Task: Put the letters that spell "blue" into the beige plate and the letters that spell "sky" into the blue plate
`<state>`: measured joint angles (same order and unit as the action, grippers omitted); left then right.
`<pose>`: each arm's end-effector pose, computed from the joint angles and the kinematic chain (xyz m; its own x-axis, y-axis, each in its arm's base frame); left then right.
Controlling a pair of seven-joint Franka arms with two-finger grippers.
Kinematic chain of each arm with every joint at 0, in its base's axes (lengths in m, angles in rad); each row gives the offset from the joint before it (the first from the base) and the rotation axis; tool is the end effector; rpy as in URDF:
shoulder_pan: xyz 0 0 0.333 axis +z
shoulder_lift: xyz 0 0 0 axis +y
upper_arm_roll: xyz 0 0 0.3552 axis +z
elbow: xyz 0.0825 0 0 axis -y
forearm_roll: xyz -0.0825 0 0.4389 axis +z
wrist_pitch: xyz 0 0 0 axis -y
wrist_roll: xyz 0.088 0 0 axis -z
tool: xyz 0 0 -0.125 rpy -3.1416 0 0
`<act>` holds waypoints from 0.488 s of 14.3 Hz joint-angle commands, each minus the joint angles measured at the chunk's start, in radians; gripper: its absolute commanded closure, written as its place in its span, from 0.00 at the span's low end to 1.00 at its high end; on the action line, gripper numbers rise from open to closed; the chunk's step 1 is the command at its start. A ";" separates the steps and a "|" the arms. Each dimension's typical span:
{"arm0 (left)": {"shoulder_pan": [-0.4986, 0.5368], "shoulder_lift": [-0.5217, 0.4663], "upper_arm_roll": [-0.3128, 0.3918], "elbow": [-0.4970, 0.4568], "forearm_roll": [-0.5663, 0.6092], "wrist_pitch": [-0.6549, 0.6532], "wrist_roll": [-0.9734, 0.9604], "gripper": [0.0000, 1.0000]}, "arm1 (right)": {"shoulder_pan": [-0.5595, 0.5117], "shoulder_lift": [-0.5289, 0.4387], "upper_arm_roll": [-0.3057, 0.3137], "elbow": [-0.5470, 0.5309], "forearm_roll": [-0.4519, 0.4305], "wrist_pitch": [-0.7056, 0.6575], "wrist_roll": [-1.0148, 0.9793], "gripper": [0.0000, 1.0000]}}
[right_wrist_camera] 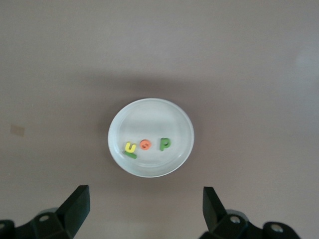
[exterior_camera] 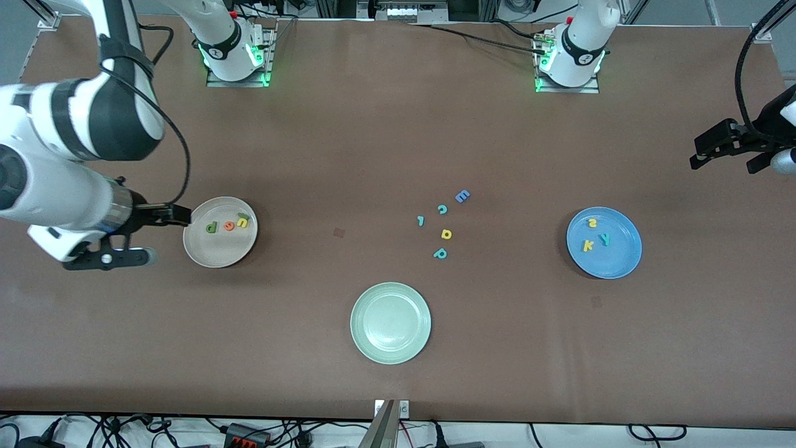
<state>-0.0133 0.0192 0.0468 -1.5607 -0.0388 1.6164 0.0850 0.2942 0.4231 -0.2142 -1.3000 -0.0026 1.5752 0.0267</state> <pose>0.6213 0.0158 0.6434 0.9980 -0.0497 0.0396 -0.0511 -0.9981 0.0347 0.7295 0.0870 0.5070 0.9890 0.0587 -0.1359 0.0718 -0.9930 0.0935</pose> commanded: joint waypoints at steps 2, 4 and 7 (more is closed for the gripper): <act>0.001 0.008 -0.002 0.028 -0.019 -0.023 -0.008 0.00 | -0.076 -0.095 -0.008 0.011 0.019 -0.018 0.012 0.00; 0.001 0.008 -0.002 0.028 -0.019 -0.023 -0.008 0.00 | -0.169 -0.138 0.021 0.010 0.039 -0.018 0.003 0.00; 0.001 0.008 -0.002 0.028 -0.019 -0.023 -0.008 0.00 | -0.251 -0.191 0.076 0.002 0.039 -0.017 -0.048 0.00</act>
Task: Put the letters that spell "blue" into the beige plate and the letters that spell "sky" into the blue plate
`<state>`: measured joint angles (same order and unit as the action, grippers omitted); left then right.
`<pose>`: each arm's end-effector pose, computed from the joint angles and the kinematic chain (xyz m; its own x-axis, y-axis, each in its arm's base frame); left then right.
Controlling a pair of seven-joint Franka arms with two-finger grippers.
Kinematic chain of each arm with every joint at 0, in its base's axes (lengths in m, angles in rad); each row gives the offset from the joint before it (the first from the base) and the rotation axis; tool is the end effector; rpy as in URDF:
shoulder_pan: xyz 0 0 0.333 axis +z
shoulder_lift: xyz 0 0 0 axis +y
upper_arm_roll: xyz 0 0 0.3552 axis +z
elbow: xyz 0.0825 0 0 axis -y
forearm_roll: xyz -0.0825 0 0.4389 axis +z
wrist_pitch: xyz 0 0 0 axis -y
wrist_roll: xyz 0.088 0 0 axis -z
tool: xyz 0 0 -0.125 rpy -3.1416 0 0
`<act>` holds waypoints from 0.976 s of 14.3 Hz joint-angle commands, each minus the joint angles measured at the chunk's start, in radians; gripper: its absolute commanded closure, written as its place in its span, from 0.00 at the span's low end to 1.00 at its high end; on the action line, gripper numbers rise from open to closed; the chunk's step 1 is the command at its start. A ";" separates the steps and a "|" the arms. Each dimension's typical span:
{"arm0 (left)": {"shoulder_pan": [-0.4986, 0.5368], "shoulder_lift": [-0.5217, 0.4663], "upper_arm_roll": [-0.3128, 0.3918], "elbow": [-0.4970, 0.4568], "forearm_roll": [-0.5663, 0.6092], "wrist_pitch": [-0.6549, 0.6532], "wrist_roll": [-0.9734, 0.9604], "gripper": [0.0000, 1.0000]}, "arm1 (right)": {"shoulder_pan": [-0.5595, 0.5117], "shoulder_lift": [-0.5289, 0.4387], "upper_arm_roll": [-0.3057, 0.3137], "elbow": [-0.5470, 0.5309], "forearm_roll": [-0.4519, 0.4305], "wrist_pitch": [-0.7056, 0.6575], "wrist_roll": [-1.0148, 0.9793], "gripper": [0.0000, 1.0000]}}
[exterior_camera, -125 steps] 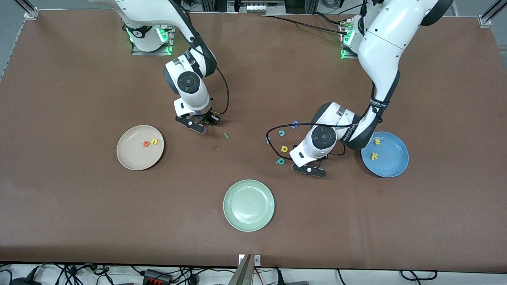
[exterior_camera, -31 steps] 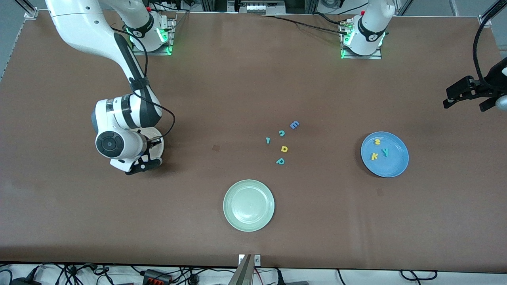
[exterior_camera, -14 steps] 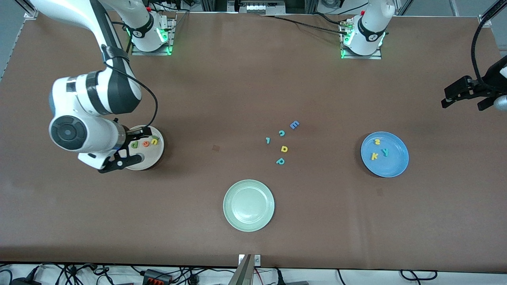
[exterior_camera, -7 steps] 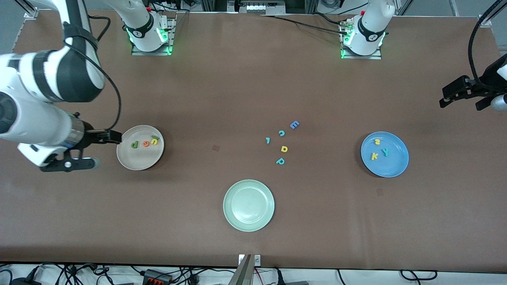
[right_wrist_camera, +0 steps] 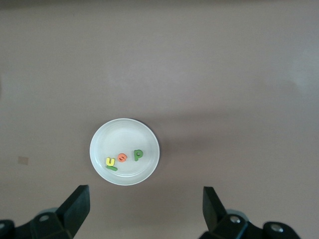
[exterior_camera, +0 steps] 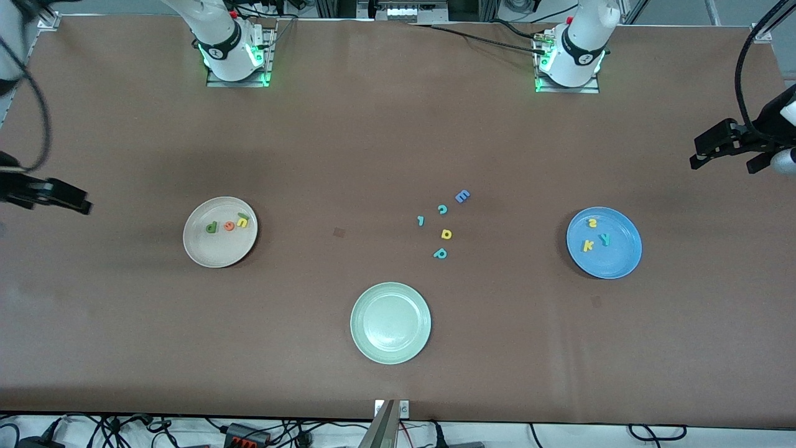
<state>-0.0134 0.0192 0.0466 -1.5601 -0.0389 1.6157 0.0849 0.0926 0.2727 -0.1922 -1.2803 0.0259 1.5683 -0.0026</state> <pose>0.6212 0.0156 0.6437 0.9980 -0.0499 0.0395 -0.0513 -0.9981 0.0348 0.6997 -0.0468 0.6224 0.9958 -0.0888 0.0200 -0.0893 -0.9957 0.0256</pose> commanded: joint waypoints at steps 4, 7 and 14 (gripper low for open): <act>0.001 0.008 -0.002 0.028 -0.019 -0.022 -0.008 0.00 | -0.090 -0.075 0.093 -0.065 0.005 -0.010 -0.040 0.00; 0.001 0.008 -0.002 0.028 -0.019 -0.022 -0.008 0.00 | -0.077 -0.090 0.094 -0.105 0.003 -0.007 -0.025 0.00; 0.001 0.007 -0.004 0.028 -0.019 -0.022 -0.008 0.00 | -0.076 -0.300 0.094 -0.424 -0.014 0.127 -0.031 0.00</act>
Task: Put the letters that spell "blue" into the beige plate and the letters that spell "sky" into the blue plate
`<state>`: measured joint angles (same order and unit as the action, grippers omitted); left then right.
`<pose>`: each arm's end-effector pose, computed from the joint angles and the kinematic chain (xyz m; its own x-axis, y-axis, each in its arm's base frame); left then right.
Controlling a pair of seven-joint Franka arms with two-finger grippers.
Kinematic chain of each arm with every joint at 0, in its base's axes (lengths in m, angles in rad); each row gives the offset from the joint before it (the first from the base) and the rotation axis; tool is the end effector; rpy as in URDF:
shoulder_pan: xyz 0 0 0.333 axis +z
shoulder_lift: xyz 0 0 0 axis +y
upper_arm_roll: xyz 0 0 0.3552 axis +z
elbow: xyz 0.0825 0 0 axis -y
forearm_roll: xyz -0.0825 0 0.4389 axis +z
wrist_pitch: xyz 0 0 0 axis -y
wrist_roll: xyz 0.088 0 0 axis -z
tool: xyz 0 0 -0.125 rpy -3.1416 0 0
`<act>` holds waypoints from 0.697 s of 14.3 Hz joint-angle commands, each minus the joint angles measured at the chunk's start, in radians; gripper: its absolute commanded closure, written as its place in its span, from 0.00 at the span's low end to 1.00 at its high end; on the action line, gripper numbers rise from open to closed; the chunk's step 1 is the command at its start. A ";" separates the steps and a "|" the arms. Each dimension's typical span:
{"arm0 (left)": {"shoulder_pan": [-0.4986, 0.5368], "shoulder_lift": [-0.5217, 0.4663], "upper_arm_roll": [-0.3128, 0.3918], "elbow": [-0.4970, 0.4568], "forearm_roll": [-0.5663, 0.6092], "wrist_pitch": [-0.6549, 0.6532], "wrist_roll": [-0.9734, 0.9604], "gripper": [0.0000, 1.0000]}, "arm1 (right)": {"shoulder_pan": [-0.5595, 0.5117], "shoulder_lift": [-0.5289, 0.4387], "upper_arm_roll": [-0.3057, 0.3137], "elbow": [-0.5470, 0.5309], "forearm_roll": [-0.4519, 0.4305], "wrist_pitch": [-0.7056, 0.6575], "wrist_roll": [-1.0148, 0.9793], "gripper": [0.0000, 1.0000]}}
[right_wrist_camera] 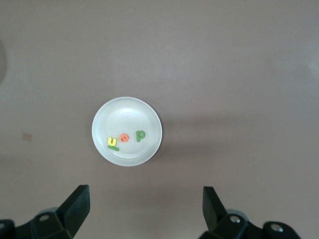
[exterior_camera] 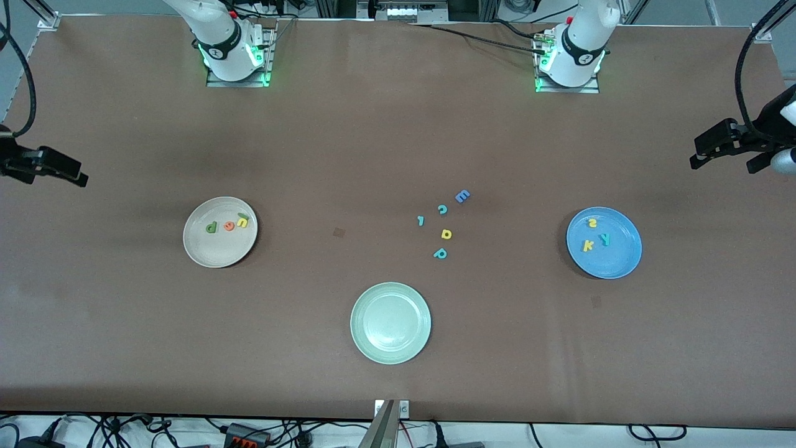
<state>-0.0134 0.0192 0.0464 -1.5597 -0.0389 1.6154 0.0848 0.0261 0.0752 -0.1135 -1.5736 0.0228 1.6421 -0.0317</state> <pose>0.6212 0.0155 0.6439 0.9980 -0.0501 0.0396 -0.0514 -0.9981 0.0348 0.6380 -0.0507 0.6038 0.9984 -0.0570 -0.0058 -0.0571 -0.9983 -0.0144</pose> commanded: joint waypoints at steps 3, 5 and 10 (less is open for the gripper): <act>0.001 0.007 -0.003 0.027 -0.019 -0.022 -0.008 0.00 | -0.009 -0.114 0.018 -0.132 -0.024 0.045 -0.010 0.00; 0.001 0.008 -0.005 0.027 -0.019 -0.022 -0.008 0.00 | -0.008 -0.115 0.029 -0.126 -0.038 0.042 -0.011 0.00; 0.001 0.007 -0.007 0.027 -0.019 -0.022 -0.008 0.00 | -0.008 -0.115 0.034 -0.123 -0.038 0.012 0.001 0.00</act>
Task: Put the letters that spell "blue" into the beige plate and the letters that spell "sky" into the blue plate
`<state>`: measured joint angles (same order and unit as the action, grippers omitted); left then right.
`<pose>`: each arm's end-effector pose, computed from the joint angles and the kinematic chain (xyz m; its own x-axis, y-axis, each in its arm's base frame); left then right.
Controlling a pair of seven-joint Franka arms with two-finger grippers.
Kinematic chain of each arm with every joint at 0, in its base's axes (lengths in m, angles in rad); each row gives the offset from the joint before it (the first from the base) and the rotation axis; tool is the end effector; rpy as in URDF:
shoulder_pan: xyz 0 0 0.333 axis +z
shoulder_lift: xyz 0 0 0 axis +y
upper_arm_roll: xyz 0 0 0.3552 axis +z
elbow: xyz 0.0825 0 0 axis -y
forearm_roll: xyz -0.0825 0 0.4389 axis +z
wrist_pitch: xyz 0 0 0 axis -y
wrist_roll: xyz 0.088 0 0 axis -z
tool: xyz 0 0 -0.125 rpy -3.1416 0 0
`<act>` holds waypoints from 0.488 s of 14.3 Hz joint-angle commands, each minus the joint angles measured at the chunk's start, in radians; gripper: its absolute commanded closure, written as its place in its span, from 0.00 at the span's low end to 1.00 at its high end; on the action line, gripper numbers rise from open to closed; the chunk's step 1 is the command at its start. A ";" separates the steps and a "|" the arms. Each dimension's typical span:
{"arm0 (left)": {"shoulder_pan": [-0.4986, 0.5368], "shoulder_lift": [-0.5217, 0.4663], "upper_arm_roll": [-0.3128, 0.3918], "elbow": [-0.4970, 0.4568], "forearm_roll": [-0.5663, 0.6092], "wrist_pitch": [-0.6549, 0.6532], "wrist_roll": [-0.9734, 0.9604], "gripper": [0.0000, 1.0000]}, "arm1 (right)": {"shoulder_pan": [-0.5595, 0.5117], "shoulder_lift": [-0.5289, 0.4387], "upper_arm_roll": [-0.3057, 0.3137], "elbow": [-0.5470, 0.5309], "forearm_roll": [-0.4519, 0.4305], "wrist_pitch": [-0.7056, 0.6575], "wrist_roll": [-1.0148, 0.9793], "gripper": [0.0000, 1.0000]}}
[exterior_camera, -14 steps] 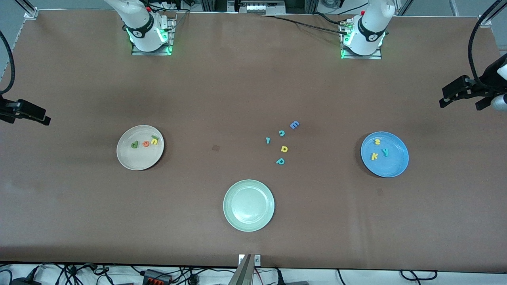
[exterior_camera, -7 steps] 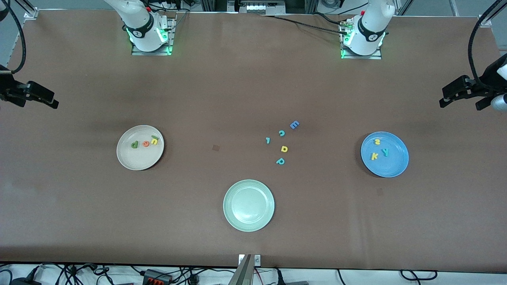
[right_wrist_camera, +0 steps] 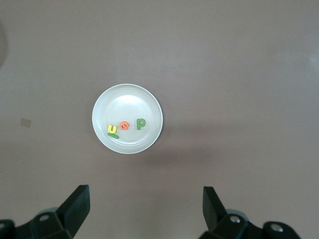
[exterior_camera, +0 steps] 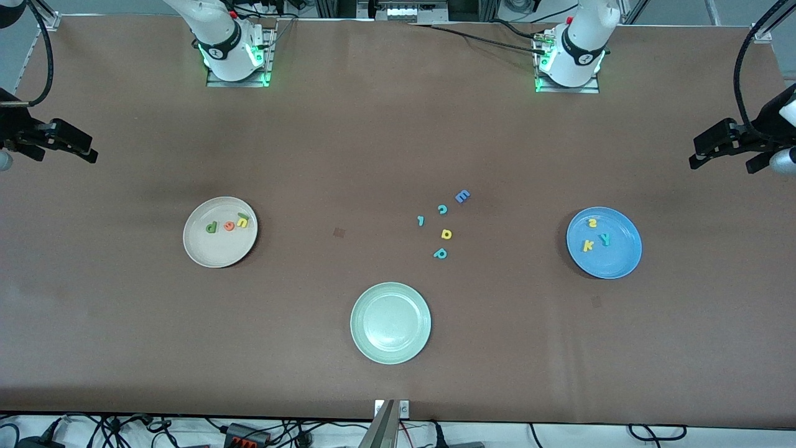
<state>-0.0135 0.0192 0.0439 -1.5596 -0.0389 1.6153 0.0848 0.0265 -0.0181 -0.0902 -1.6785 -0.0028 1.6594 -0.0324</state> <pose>0.6212 0.0139 0.6439 0.9978 -0.0526 0.0396 -0.0540 -0.9979 0.0348 0.6072 -0.0395 0.6074 0.9995 -0.0310 -0.0011 -0.0310 -0.9995 0.0011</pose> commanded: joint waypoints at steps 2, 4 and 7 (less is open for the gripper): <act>0.001 0.007 -0.004 0.027 -0.019 -0.022 -0.008 0.00 | -0.008 -0.019 0.015 -0.020 -0.013 -0.004 0.000 0.00; 0.001 0.007 -0.004 0.027 -0.019 -0.022 -0.008 0.00 | -0.007 -0.020 0.018 -0.020 -0.013 -0.003 0.002 0.00; 0.001 0.007 -0.004 0.027 -0.019 -0.022 -0.008 0.00 | -0.008 -0.020 0.018 -0.020 -0.013 -0.006 -0.004 0.00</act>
<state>-0.0135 0.0192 0.0430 -1.5596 -0.0389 1.6153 0.0848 0.0266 -0.0181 -0.0830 -1.6793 -0.0030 1.6590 -0.0324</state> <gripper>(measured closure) 0.000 0.000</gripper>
